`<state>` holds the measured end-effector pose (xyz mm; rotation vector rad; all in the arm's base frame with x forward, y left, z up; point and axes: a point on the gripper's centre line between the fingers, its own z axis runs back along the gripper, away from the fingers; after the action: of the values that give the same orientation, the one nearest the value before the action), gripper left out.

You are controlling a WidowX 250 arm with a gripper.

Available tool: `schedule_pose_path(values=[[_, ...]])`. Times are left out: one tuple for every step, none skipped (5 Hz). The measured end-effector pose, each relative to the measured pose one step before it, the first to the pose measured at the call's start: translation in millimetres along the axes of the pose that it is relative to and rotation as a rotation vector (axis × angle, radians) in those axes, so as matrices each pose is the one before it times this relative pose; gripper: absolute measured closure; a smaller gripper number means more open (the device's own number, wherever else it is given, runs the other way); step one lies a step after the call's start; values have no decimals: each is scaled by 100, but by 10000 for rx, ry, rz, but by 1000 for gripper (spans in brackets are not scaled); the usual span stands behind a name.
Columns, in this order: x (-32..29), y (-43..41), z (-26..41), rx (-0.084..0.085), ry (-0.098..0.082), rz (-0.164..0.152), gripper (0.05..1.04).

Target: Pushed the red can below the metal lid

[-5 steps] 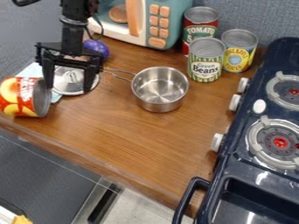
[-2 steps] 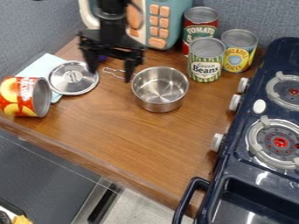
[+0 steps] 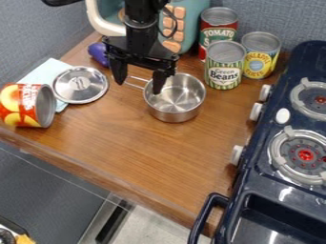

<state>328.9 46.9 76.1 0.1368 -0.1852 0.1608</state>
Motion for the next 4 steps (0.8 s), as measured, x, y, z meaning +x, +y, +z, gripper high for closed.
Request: schedule_pose_path(values=[[-779,345,-958,-10,554,379,82],[-1229,2644,-2276,-130,987,1005,83],[-869,3097,-1860,20,1011,1131,82],[-106,4149,28,-52,418,1454,82]])
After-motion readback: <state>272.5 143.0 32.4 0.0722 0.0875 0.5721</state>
